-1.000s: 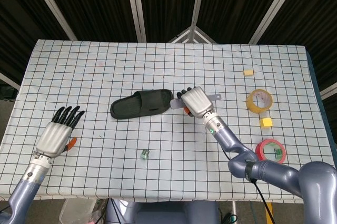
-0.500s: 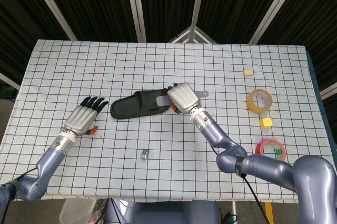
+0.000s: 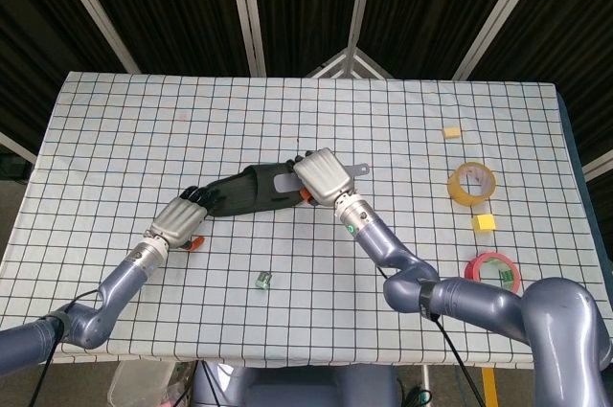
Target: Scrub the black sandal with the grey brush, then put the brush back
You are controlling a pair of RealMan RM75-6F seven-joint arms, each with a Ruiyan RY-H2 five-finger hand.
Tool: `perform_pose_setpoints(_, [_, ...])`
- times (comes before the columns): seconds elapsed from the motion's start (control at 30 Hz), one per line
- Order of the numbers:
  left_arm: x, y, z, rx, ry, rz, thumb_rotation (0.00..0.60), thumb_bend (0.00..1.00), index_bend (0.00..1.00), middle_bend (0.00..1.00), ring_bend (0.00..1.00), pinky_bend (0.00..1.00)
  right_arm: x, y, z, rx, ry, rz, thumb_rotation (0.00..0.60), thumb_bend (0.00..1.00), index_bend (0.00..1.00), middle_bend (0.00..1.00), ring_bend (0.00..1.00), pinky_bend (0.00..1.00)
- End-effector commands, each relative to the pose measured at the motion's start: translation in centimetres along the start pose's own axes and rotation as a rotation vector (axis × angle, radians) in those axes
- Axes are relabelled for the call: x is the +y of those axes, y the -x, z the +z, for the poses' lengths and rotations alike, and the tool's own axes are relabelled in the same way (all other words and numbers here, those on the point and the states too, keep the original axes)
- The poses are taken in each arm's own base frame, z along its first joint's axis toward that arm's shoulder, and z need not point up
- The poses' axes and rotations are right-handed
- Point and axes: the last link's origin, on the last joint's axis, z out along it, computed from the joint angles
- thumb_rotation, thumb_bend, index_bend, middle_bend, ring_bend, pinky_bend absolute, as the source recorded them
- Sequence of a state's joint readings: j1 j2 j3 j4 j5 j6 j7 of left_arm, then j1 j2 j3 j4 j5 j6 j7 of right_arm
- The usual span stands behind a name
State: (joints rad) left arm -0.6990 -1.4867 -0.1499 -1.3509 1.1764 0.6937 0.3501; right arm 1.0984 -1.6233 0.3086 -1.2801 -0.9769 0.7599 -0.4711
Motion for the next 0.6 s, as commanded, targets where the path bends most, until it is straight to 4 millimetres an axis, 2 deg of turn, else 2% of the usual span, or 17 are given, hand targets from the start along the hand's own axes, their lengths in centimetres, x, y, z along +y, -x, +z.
perform_pose_setpoints(0.03, [-0.3, 0.3, 0.2, -0.012, -0.010, -0.002, 0.600, 0.48, 0.00, 0.02, 0.01, 0.02, -0.2, -0.1, 0.2, 0.001, -0.001, 0.001, 0.600, 0.47, 0.71, 0.60, 0.52, 0.55])
perform_pose_setpoints(0.23, [-1.5, 1.0, 0.5, -0.038, -0.051, -0.011, 0.600, 0.48, 0.00, 0.02, 0.01, 0.02, -0.9, -0.1, 0.4, 0.004, -0.010, 0.006, 0.600, 0.47, 0.72, 0.60, 0.52, 0.55])
perform_pose_setpoints(0.6, [-2.0, 1.1, 0.5, -0.038, -0.059, -0.029, 0.599, 0.48, 0.00, 0.02, 0.01, 0.02, -1.8, 0.0, 1.0, 0.007, -0.016, 0.035, 0.600, 0.47, 0.72, 0.60, 0.52, 0.56])
